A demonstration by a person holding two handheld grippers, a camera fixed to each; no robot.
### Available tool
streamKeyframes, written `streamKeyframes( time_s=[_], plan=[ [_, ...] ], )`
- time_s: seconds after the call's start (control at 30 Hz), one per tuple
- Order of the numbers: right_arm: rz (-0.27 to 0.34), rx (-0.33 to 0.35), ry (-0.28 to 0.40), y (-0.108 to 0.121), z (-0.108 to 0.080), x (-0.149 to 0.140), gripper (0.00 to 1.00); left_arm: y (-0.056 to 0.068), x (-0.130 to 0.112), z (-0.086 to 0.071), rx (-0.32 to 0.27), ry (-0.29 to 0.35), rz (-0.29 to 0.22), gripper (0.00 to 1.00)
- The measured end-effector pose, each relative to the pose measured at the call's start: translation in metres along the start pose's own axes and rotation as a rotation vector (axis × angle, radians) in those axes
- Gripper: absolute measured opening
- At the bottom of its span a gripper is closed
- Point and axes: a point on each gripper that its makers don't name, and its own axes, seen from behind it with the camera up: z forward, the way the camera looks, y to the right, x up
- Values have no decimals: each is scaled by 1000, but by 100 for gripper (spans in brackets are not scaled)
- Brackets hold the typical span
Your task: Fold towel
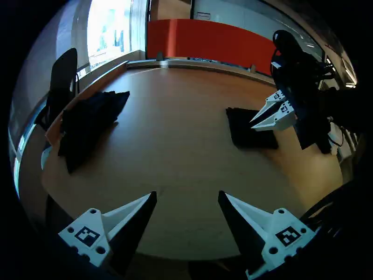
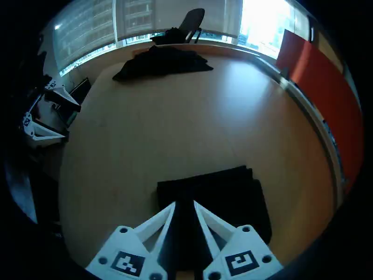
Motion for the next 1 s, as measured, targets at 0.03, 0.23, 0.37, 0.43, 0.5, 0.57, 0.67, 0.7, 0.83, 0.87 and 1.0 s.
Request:
streamKeyframes(
  time_s=[0.03,0.23,0.37,0.43,0.5,0.57,0.67,0.7,0.83,0.87,1.0],
  plan=[
    [2,2,2,-1,-1,0,28,0,0,0,0,-1,0,98],
    [11,-21,12,0,-6,-3,72,1,-1,1,-5,-5,4,98],
    [22,-41,15,1,-10,-7,72,2,0,1,-8,-5,9,98],
    [34,-51,15,1,-13,-11,72,2,0,2,-10,-4,11,98],
    [47,-61,15,2,-15,-15,72,3,0,2,-11,-4,13,98],
    [64,-70,14,2,-17,-21,72,4,0,2,-12,-4,13,98],
    [88,-86,10,3,-21,-31,72,5,0,3,-14,-5,15,98],
    [95,-92,8,3,-22,-34,72,5,0,3,-15,-5,16,98],
    [122,-112,-3,3,-29,-50,72,7,1,3,-19,-5,23,98],
    [128,-117,-6,3,-31,-54,72,7,1,4,-20,-5,25,98],
    [157,-135,-15,2,-38,-68,72,8,2,4,-23,-4,31,98]
  ],
)
